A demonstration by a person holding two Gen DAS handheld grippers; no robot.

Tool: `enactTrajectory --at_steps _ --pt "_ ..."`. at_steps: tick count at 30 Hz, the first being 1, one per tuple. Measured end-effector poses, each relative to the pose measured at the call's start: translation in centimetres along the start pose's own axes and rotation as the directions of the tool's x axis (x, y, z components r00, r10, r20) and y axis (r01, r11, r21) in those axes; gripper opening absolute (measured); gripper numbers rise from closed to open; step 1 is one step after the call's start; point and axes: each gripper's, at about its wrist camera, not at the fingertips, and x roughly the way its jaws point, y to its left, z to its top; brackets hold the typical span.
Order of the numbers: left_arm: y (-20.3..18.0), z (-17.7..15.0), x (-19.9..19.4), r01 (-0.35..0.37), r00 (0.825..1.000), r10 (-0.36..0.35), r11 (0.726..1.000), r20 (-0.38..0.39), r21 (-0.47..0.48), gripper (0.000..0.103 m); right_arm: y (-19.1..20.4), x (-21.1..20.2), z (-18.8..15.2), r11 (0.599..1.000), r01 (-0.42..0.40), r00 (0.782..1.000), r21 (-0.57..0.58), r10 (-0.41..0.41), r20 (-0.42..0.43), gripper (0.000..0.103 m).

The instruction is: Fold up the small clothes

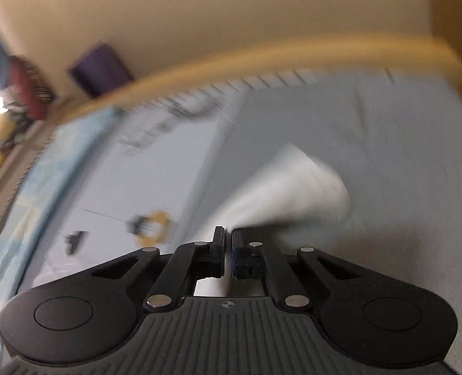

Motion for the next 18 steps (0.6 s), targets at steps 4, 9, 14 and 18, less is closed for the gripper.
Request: enactTrajectory --at_steps 4,9,14,18 --pt "1.1 0.4 -0.9 0.007 1.0 -0.007 0.999 0.018 -0.034 0.044 7.9 -4.7 -3.0 0.963 -0.148 0.984 -0.227 0.167 0.069 0.003" --pt "2.7 0.7 -1.6 0.008 1.0 -0.006 0.996 0.027 -0.087 0.044 18.5 -11.2 -13.8 0.754 -0.479 0.874 -0.449 0.46 -0.158 0.003" --pt "4.5 1.3 -1.7 0.013 0.999 -0.009 0.991 0.031 -0.135 0.043 24.9 -16.5 -25.3 0.378 -0.822 0.57 -0.427 0.532 -0.626 0.005" --pt "6.1 1.8 -1.8 0.005 0.999 0.001 0.987 0.034 -0.163 0.043 25.8 -17.5 -31.3 0.239 -0.872 0.488 -0.428 0.344 -0.802 0.009"
